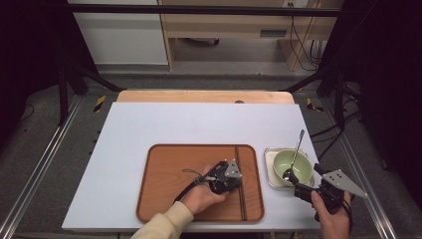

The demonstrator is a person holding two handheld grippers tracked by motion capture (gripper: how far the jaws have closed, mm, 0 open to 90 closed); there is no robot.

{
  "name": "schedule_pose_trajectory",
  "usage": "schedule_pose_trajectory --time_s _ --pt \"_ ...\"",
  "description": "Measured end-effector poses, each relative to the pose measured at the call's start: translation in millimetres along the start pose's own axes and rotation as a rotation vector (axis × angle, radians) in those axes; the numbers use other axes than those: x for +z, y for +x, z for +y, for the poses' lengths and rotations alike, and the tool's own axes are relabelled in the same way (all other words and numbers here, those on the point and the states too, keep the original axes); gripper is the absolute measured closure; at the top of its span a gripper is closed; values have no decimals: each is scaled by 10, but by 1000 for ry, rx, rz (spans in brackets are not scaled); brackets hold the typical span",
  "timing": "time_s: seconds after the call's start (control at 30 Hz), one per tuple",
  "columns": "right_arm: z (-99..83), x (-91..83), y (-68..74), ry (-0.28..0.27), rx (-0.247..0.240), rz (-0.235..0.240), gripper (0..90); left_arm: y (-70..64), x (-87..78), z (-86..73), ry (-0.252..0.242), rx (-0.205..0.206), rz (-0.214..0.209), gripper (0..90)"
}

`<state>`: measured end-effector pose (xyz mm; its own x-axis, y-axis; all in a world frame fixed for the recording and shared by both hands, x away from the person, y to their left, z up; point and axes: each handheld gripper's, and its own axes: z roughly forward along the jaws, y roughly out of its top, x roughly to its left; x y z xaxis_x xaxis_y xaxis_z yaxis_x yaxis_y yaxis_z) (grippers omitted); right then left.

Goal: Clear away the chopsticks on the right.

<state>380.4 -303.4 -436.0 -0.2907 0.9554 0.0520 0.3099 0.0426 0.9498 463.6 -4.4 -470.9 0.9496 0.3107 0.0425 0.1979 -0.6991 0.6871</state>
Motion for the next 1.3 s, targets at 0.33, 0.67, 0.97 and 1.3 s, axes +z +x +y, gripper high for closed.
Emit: schedule_pose_trajectory --time_s 0.33,0.67,0.97,1.3 --pt "0 -1 -2 0 -1 0 79 8 75 89 8 4 -10 900" --pt "-4 -1 -6 -4 -3 0 79 10 2 60 -20 4 0 900" --pt "-12 3 3 2 -7 12 80 42 -352 -224 -82 -1 41 900" --pt "-9 8 5 -5 19 17 87 127 -810 -574 -178 -80 145 732"
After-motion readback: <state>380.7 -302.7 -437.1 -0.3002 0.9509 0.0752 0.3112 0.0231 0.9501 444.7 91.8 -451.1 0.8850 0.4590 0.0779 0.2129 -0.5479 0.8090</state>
